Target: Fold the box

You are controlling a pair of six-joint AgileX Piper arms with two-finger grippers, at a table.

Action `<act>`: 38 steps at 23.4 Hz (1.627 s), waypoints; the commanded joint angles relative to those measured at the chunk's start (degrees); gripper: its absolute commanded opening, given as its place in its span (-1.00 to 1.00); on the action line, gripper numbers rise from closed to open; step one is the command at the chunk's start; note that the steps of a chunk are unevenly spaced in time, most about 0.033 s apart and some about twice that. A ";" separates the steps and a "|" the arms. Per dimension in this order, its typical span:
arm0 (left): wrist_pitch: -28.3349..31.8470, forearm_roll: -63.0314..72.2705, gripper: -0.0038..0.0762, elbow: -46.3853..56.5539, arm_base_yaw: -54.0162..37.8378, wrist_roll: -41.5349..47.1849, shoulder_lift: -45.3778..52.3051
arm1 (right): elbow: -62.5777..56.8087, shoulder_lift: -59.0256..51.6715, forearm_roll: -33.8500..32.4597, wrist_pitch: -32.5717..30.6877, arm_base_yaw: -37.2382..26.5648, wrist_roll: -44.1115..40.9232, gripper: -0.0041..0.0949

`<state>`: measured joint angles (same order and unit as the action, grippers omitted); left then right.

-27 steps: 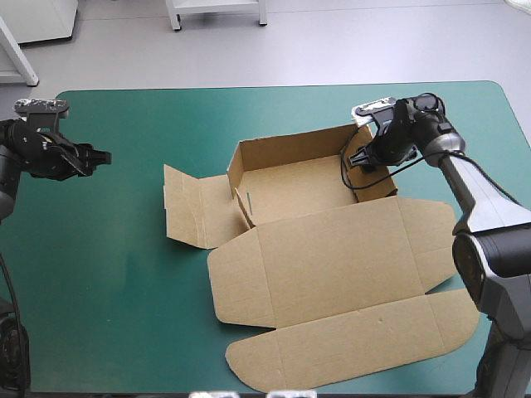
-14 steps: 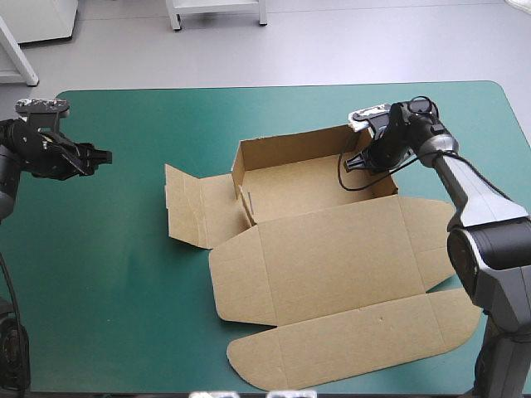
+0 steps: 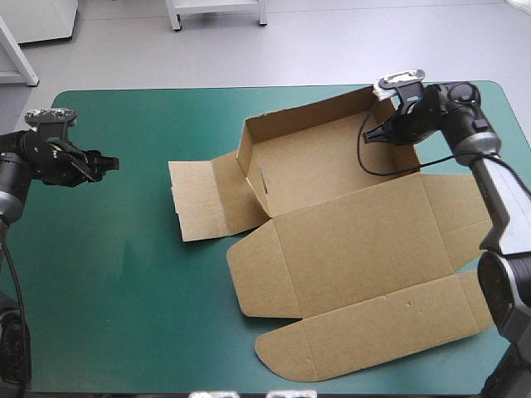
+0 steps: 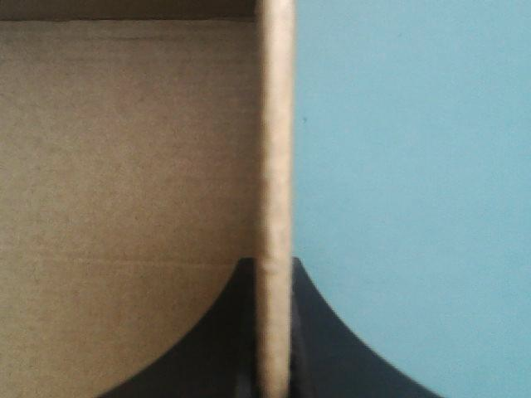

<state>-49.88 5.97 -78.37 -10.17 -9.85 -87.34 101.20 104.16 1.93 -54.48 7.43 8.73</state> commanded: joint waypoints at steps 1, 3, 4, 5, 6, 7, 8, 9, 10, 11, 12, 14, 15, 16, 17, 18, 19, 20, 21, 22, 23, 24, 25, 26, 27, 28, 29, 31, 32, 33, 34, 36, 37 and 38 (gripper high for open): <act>5.22 0.98 0.15 2.00 -0.07 -0.07 0.99 | 1.80 -7.40 4.01 2.68 -3.17 1.67 -0.94; 7.23 0.98 0.15 4.09 -0.07 -0.07 0.38 | 1.80 -9.25 7.03 2.76 -4.79 3.33 -0.94; 8.76 1.26 0.15 5.91 -0.07 -0.07 -0.74 | 1.80 -11.14 10.45 2.87 -6.30 4.62 -0.94; 9.76 3.06 0.15 7.16 -0.07 -0.35 -2.16 | 1.80 -12.69 14.61 2.81 -7.60 6.14 -0.94; 10.17 4.65 0.15 7.73 -0.07 -1.48 -2.90 | 1.80 -13.49 16.37 2.81 -8.09 7.02 -0.94; 10.44 9.15 0.15 8.10 -0.07 -4.05 -4.36 | 1.80 -14.91 20.91 2.81 -9.14 8.67 -0.94; 10.43 12.43 0.15 8.19 -0.07 -6.20 -5.08 | 1.80 -15.31 22.67 2.66 -9.42 9.26 -0.94; 10.43 19.44 0.15 8.22 -0.07 -10.54 -6.37 | 1.80 -16.40 26.25 1.67 -9.79 10.76 -0.94; 10.43 24.20 0.15 8.22 -0.07 -13.31 -6.88 | 1.80 -16.69 27.38 1.16 -9.79 11.04 -0.94; 9.85 32.72 0.15 8.22 -0.07 -18.78 -7.56 | 1.80 -16.69 28.96 0.35 -9.79 11.58 -0.94; 9.17 40.29 0.15 8.22 -0.07 -23.49 -8.01 | 1.80 -16.69 30.08 -0.48 -9.79 11.81 -0.94; 6.26 53.27 0.15 8.22 -0.07 -31.74 -8.44 | 1.68 -16.57 30.33 -1.07 -9.79 11.98 -0.94; 3.96 58.73 0.15 8.22 -0.07 -35.26 -8.64 | 1.68 -16.57 30.33 -0.97 -9.79 11.98 -0.94; -0.11 64.53 0.15 8.22 -0.07 -39.23 -8.68 | 1.68 -16.57 30.22 -0.62 -9.79 11.98 -0.94; -4.70 70.78 0.15 8.22 -0.07 -43.06 -8.68 | 1.68 -16.57 29.96 -0.24 -9.79 11.98 -0.94; -8.17 74.39 0.15 8.22 -0.07 -44.81 -8.68 | 1.68 -16.47 29.96 -0.24 -9.79 11.98 -0.94; -12.01 77.19 0.15 8.22 -0.07 -45.98 -8.68 | 1.68 -16.39 29.96 -0.24 -9.79 11.98 -0.94; -15.92 80.21 0.15 8.22 -0.07 -47.13 -8.68 | 1.68 -16.23 29.96 -0.24 -9.79 11.98 -0.94; -20.31 83.88 0.15 8.22 -0.07 -48.31 -8.68 | 1.68 -15.94 29.96 -0.12 -9.79 11.98 -0.94; -24.68 87.37 0.15 8.22 0.03 -48.24 -8.68 | 1.59 -15.45 29.96 -0.14 -9.79 11.98 -0.94; -24.68 87.91 0.15 8.22 0.50 -47.32 -8.44 | 1.56 -15.08 29.82 -0.14 -9.79 11.98 -0.94; -24.56 88.18 0.15 8.22 0.51 -47.14 -8.12 | 1.56 -14.83 29.69 0.02 -9.79 11.98 -0.94; -24.56 88.19 0.15 8.22 0.80 -47.14 -7.98 | 1.56 -14.35 29.69 0.02 -9.79 11.98 -0.94; -24.56 88.29 0.15 8.22 1.31 -46.81 -7.72 | 1.56 -14.15 29.69 0.16 -9.79 11.98 -0.94; -24.56 88.57 0.15 8.22 1.69 -45.89 -7.72 | 1.32 -13.82 29.69 0.46 -9.79 11.98 -0.94; -24.56 89.05 0.15 8.22 2.16 -45.23 -7.72 | 1.33 -13.71 29.38 0.74 -9.79 11.98 -0.94; -24.56 89.71 0.15 8.22 2.79 -44.93 -7.72 | 1.21 -13.30 29.12 1.09 -9.79 11.98 -0.94; -24.56 91.50 0.15 8.22 4.26 -44.55 -7.50 | 1.21 -12.75 29.00 1.34 -9.79 11.98 -0.94; -24.56 92.77 0.15 8.22 5.19 -44.56 -7.49 | 1.21 -12.49 29.00 1.44 -9.79 11.98 -0.94; -24.56 94.26 0.15 8.22 6.22 -44.56 -7.41 | 1.21 -12.14 29.00 1.72 -9.79 11.98 -0.94; -24.56 97.23 0.15 8.22 8.25 -45.21 -7.41 | 1.21 -11.68 28.69 2.01 -9.79 11.98 -0.94; -24.56 99.51 0.15 8.00 10.77 -46.02 -7.41 | 1.21 -10.81 27.48 2.01 -9.79 11.55 -0.94; -24.56 99.40 0.15 7.65 11.34 -46.00 -7.41 | 1.21 -10.49 26.63 2.01 -9.79 11.21 -0.94; -24.56 99.52 0.15 7.15 12.13 -46.00 -7.41 | 1.21 -10.11 25.59 2.01 -9.79 11.13 -0.94</act>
<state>-67.44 95.32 -68.94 0.82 -55.61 -97.78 100.77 96.03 26.52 -55.55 -2.02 20.67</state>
